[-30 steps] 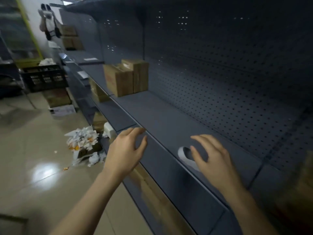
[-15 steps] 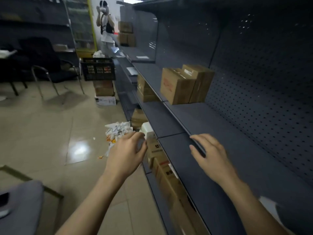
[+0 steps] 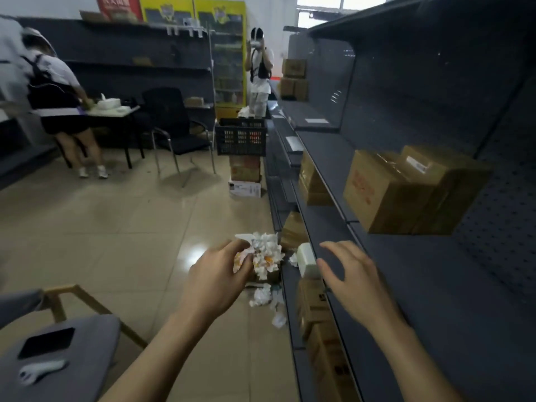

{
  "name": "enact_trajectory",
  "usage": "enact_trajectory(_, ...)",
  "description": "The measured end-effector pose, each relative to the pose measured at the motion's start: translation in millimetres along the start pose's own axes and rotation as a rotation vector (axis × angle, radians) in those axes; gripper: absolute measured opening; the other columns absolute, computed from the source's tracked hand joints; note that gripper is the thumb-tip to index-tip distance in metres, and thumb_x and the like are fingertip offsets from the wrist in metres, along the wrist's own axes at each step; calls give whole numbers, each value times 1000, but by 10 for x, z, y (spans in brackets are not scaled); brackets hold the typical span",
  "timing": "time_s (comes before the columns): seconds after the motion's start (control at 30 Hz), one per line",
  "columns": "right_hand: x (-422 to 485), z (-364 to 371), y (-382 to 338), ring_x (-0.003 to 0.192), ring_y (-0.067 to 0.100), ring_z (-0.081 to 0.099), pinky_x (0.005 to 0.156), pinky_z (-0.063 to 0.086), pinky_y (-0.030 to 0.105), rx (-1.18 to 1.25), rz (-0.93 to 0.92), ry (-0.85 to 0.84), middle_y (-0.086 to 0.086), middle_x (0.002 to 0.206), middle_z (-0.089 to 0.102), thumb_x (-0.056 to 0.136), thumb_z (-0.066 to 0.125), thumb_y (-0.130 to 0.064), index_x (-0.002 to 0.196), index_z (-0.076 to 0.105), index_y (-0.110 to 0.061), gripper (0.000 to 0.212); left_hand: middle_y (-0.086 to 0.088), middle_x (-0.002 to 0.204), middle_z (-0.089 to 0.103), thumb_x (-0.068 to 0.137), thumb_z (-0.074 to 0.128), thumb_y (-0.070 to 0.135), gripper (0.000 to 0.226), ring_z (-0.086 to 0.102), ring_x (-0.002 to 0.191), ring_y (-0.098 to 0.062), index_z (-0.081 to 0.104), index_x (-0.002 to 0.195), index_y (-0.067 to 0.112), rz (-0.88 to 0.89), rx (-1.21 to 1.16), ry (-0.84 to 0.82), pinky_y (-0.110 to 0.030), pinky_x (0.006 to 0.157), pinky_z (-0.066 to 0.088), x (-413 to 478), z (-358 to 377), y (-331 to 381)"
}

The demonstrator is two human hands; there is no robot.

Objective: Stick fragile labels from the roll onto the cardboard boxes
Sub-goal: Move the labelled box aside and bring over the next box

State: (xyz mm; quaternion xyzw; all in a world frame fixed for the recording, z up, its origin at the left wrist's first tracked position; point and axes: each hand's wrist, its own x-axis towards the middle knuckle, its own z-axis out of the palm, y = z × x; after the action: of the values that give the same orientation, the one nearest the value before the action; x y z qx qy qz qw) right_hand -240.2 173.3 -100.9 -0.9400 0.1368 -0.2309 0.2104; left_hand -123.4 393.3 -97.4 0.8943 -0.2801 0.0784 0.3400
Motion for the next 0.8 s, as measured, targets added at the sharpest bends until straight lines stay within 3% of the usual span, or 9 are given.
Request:
enact_trajectory(0.13, 561, 84, 135, 112, 10, 56, 87, 48, 27, 10, -40, -11, -10, 120, 60, 97, 58, -35, 126, 62, -25, 31, 14, 116, 68, 94, 53, 40, 28, 61, 109, -10, 67, 115, 27, -52, 9, 41, -33, 89, 50, 467, 70, -24)
enact_trajectory(0.3, 1111, 283, 325, 111, 8, 55, 88, 47, 24, 44, -60, -24, -13, 119, 60, 96, 57, -37, 127, 61, -26, 32, 15, 108, 68, 93, 58, 35, 24, 59, 100, -3, 69, 111, 24, -120, -62, 44, -6, 77, 36, 926, 277, -164)
enact_trajectory(0.37, 1302, 382, 410, 111, 8, 55, 89, 47, 24, 50, -55, -36, -13, 118, 59, 97, 57, -38, 126, 61, -26, 32, 17, 107, 66, 93, 58, 35, 22, 56, 99, 0, 68, 111, 26, -130, -87, 23, -3, 74, 35, 1101, 383, -245)
enact_trajectory(0.5, 1675, 552, 571, 112, 8, 55, 91, 48, 28, 20, -38, -53, -13, 119, 59, 96, 55, -40, 127, 61, -26, 34, 18, 106, 65, 94, 59, 33, 22, 57, 98, -1, 67, 113, 26, -121, -97, 3, -6, 76, 36, 1537, 599, -440)
enact_trajectory(0.6, 1966, 668, 692, 115, 7, 53, 95, 47, 26, -10, -13, -53, -13, 122, 58, 97, 55, -39, 129, 60, -26, 35, 16, 106, 68, 92, 58, 38, 24, 62, 102, -9, 67, 113, 28, -105, -94, -24, -27, 82, 49, 1958, 772, -580)
enact_trajectory(0.67, 2173, 737, 764, 117, 7, 53, 97, 46, 27, -41, 4, -40, -13, 125, 57, 98, 55, -38, 132, 58, -26, 36, 14, 109, 69, 92, 57, 41, 26, 62, 104, -11, 66, 114, 30, -68, -94, -41, -33, 85, 51, 2275, 881, -650)
enact_trajectory(0.73, 2369, 770, 819, 118, 6, 51, 98, 46, 26, -65, 38, -28, -14, 126, 56, 99, 54, -37, 133, 57, -27, 36, 14, 113, 68, 94, 55, 41, 28, 61, 105, -9, 65, 118, 31, -24, -98, -73, -28, 82, 48, 2608, 973, -675)
enact_trajectory(0.8, 2519, 776, 890, 116, 6, 53, 97, 46, 26, -85, 69, -2, -13, 124, 58, 98, 57, -35, 131, 59, -26, 34, 12, 118, 67, 95, 55, 38, 29, 57, 102, -3, 64, 122, 29, 17, -132, -114, -14, 76, 40, 2921, 1069, -660)
